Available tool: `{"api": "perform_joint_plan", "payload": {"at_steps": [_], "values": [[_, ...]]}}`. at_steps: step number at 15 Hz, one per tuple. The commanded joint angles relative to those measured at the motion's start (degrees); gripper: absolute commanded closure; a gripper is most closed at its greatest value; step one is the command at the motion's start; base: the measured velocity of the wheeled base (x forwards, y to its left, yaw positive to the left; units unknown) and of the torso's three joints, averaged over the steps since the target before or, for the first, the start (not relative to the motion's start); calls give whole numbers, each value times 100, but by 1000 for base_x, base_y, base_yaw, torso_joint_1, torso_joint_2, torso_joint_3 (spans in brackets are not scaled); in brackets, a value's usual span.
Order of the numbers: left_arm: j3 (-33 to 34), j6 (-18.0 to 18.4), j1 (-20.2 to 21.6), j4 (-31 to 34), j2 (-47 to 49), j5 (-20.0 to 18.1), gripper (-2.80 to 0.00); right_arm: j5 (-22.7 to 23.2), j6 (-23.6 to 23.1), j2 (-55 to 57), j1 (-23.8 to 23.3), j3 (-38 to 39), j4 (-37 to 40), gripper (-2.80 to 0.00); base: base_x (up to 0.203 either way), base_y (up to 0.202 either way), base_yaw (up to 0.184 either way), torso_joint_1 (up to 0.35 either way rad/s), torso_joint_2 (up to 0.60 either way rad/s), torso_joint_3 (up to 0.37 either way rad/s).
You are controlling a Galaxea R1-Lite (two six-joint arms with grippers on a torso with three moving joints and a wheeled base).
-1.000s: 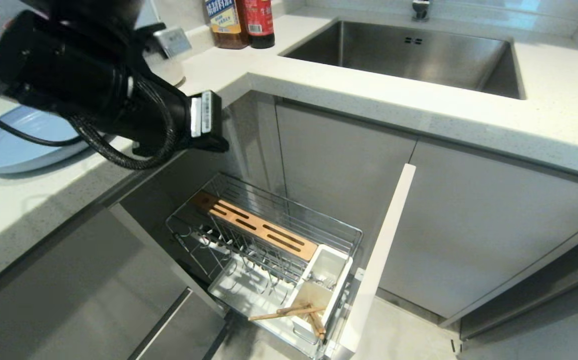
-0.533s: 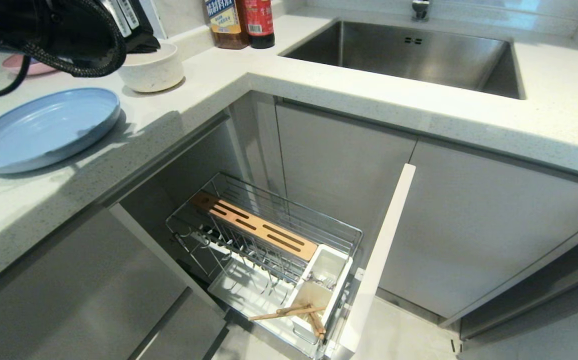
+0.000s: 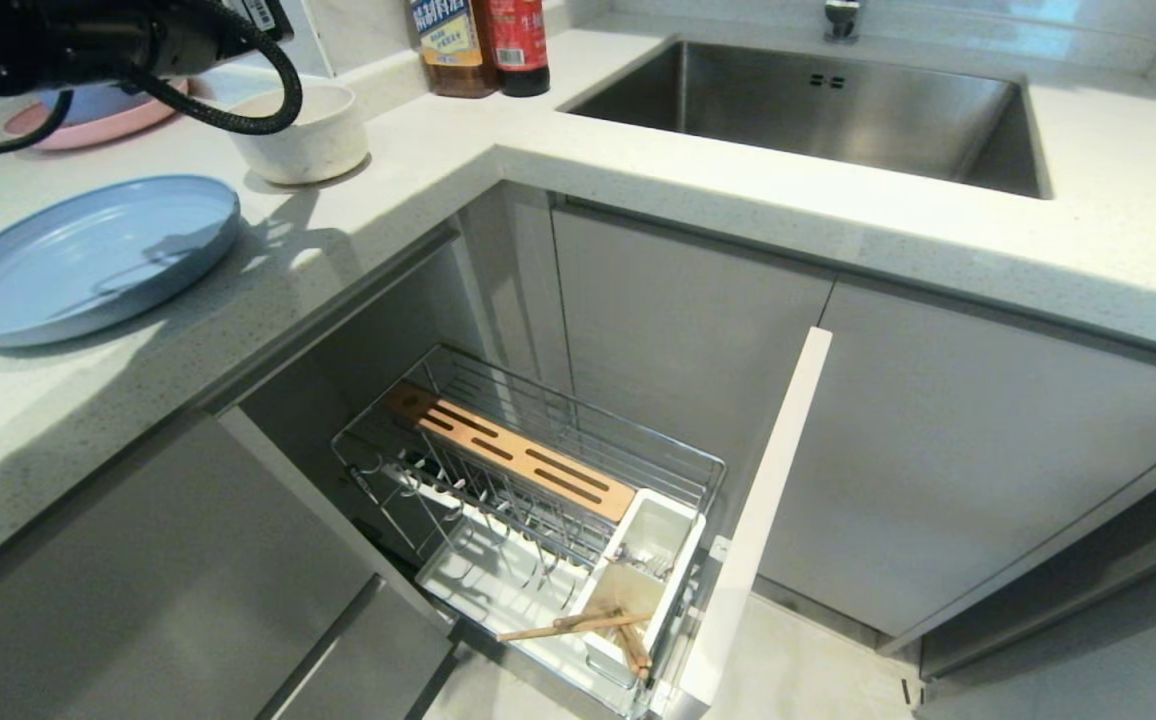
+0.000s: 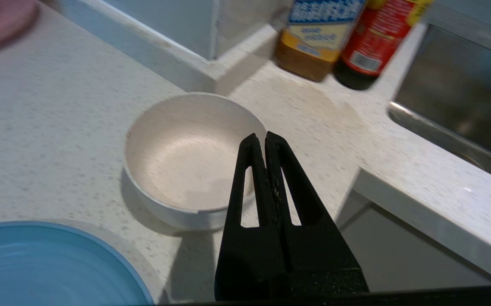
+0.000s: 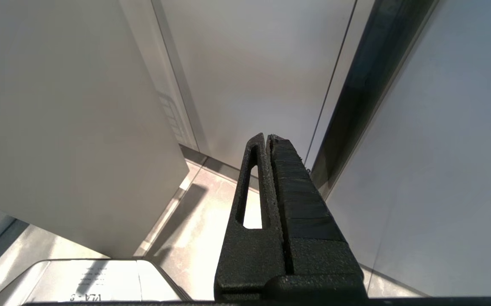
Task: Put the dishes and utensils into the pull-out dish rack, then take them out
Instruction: Pick up the bowl and place it in the cupboard
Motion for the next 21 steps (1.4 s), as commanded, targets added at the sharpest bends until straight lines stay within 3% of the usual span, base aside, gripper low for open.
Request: {"api": "perform_joint_plan", "payload": {"at_steps": [1, 2, 10, 21], "values": [[3, 101, -38, -199, 232, 322, 0, 1, 0, 2, 0, 9, -1, 0, 0, 0, 0, 0, 0, 0], [8, 197, -54, -372, 276, 446, -280, 1, 0, 2, 0, 9, -1, 0, 0, 0, 0, 0, 0, 0], [1, 242, -90, -291, 415, 446, -280, 1, 0, 2, 0, 9, -1, 0, 0, 0, 0, 0, 0, 0], [-27, 591, 113, -670, 858, -31, -280, 1, 0, 2, 0, 9, -1, 0, 0, 0, 0, 0, 0, 0]]}}
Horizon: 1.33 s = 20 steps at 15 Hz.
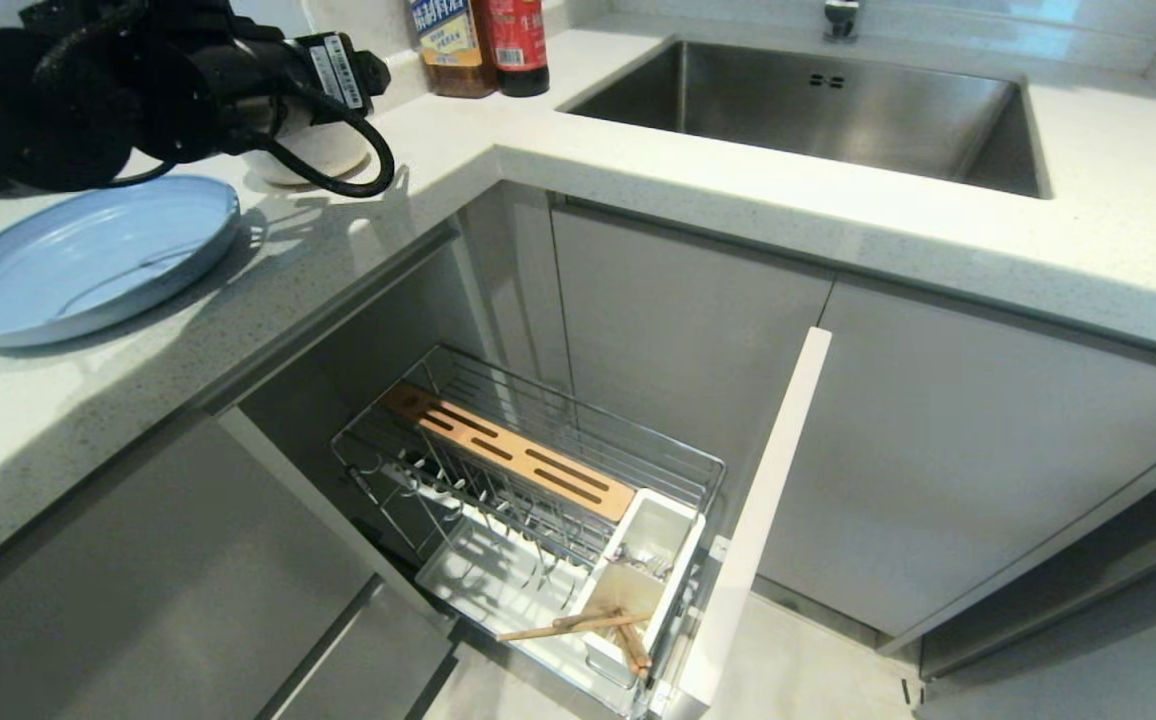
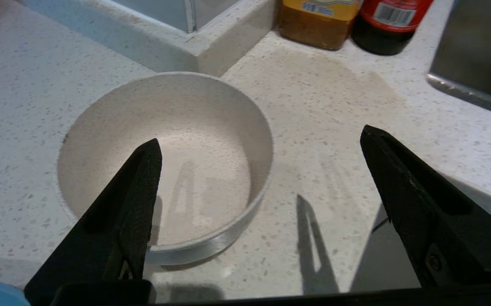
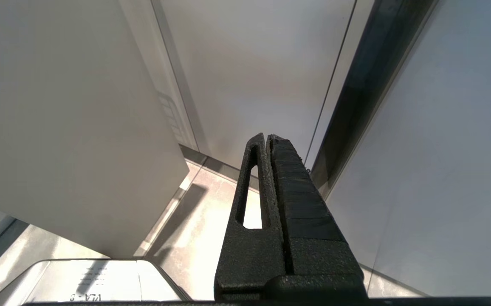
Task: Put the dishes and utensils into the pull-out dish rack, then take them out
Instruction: Pick up the bowl and place it in the cupboard
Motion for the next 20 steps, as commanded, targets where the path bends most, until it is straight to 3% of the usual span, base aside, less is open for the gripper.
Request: {"api": "perform_joint_plan", "payload": {"at_steps": [1, 4, 20], "values": [[-3, 0, 63, -2, 79, -8, -280, 1, 0, 2, 0, 9, -1, 0, 0, 0, 0, 0, 0, 0], [-3, 0, 73, 16, 140, -210, -280, 1, 0, 2, 0, 9, -1, 0, 0, 0, 0, 0, 0, 0], [6, 111, 73, 77, 219, -228, -280, 1, 0, 2, 0, 9, -1, 0, 0, 0, 0, 0, 0, 0]]}}
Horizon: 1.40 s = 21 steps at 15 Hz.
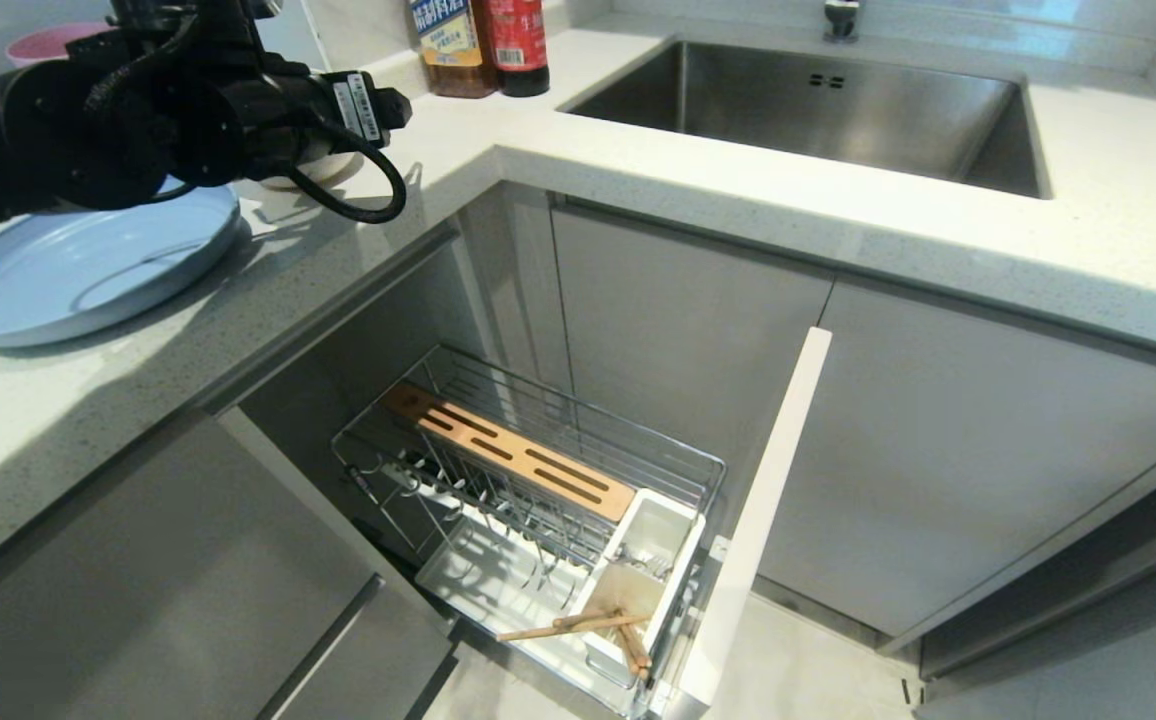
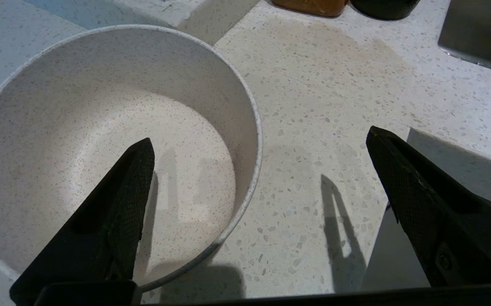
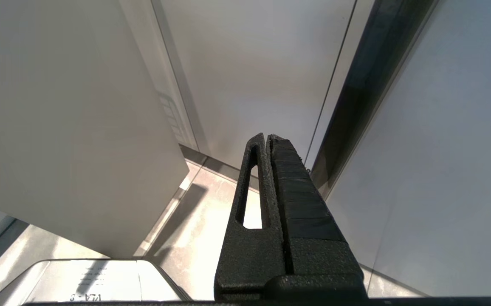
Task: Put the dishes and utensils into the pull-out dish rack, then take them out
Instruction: Pick up the bowl and place it in the cupboard
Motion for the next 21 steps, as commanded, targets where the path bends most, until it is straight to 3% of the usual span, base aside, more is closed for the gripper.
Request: {"api": "perform_joint_plan", "payload": {"at_steps": [1, 19, 20, 21], "values": [[-1, 4, 0, 7, 7, 12, -280, 1, 0, 2, 0, 9, -1, 0, 0, 0, 0, 0, 0, 0], [-1, 145, 0, 174, 86, 12, -280, 1, 0, 2, 0, 9, -1, 0, 0, 0, 0, 0, 0, 0], [-1, 136, 0, 148, 86, 12, 0, 1, 0, 2, 0, 9, -1, 0, 0, 0, 0, 0, 0, 0], [-1, 136, 0, 130, 77, 30, 0, 1, 0, 2, 0, 9, -1, 0, 0, 0, 0, 0, 0, 0]]}}
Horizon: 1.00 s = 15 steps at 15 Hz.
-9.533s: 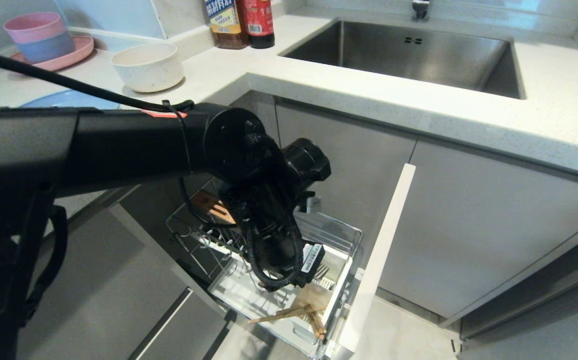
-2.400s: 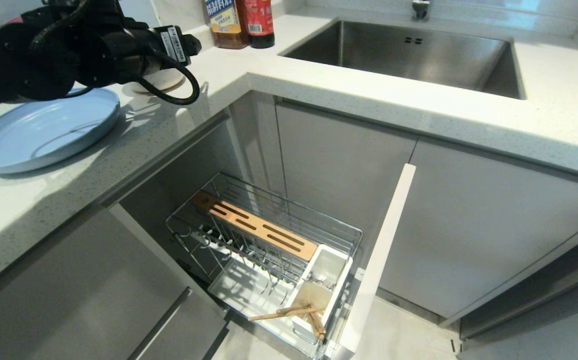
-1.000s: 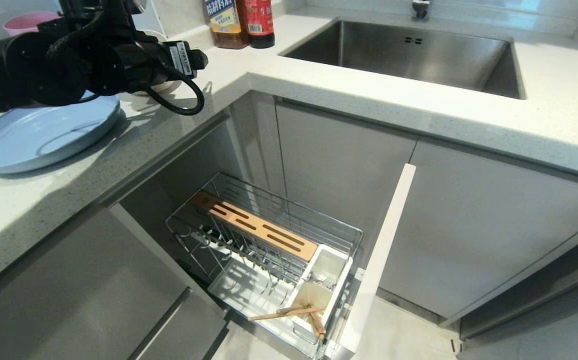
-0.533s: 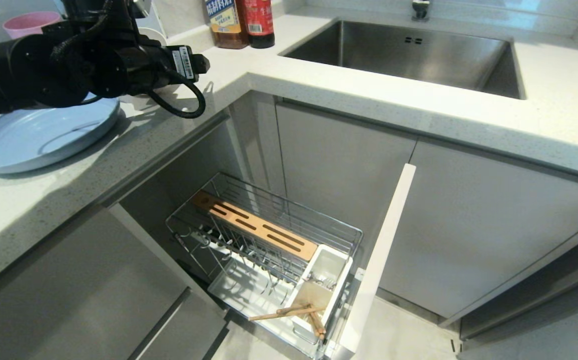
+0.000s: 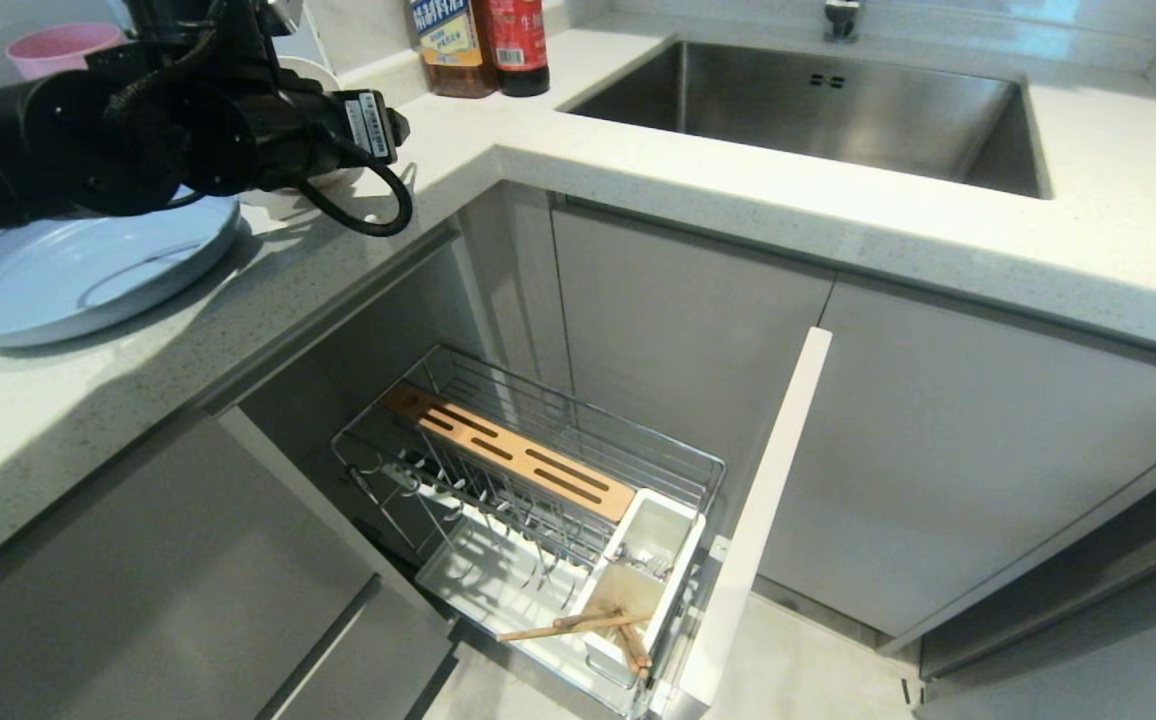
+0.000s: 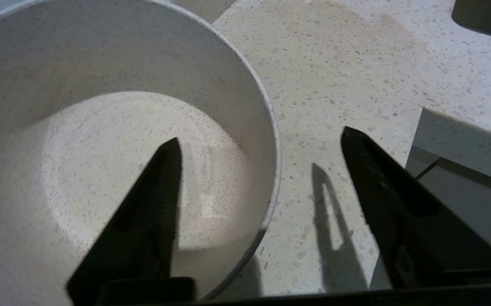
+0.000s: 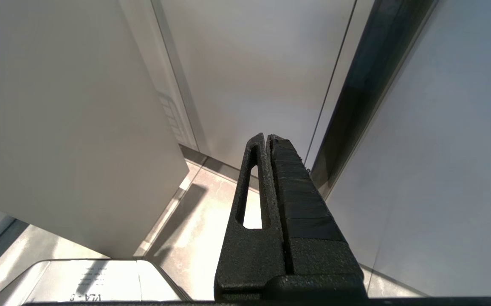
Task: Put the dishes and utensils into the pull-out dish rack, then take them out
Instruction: Pick up the bowl and place it in the cupboard
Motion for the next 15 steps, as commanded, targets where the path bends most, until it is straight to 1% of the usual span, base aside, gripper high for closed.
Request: {"api": "perform_joint_plan", "payload": {"at_steps": [1, 11, 15], "values": [[-1, -1, 0, 8, -9, 17, 0, 1, 0, 2, 0, 9, -1, 0, 0, 0, 0, 0, 0, 0], [0, -10, 0, 9, -18, 17, 0, 1, 0, 2, 0, 9, -1, 0, 0, 0, 0, 0, 0, 0], [-1, -107, 0, -88, -148, 32, 0, 1, 0, 2, 0, 9, -1, 0, 0, 0, 0, 0, 0, 0]]}}
